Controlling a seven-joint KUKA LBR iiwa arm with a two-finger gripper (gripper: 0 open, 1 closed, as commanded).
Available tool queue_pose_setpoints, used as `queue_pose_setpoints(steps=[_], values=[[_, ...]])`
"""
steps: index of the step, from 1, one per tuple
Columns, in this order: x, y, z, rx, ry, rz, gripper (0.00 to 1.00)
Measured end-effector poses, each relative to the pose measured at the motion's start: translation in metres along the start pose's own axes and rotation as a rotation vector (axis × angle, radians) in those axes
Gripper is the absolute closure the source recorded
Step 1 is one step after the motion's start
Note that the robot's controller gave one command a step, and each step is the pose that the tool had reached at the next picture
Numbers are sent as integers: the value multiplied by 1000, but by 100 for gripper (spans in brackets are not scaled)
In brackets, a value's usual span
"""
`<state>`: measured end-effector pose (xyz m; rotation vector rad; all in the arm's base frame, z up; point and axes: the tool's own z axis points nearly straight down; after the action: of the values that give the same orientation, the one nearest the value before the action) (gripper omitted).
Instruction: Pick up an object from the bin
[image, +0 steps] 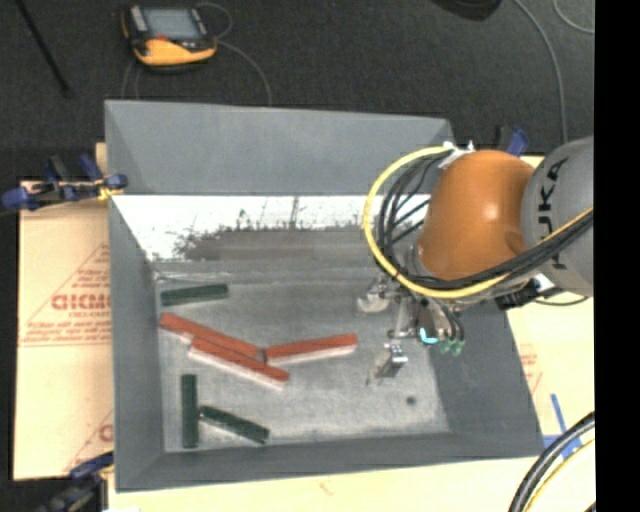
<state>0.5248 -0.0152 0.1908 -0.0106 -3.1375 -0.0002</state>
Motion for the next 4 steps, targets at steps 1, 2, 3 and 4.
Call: queue_pose_setpoints(steps=[1, 2, 3, 4], values=[[-2, 0, -4, 0, -7, -1, 0], [-45, 19, 107, 0, -10, 17, 100], [-45, 19, 107, 0, -10, 16, 100], [-53, 17, 85, 1, -6, 12, 100]])
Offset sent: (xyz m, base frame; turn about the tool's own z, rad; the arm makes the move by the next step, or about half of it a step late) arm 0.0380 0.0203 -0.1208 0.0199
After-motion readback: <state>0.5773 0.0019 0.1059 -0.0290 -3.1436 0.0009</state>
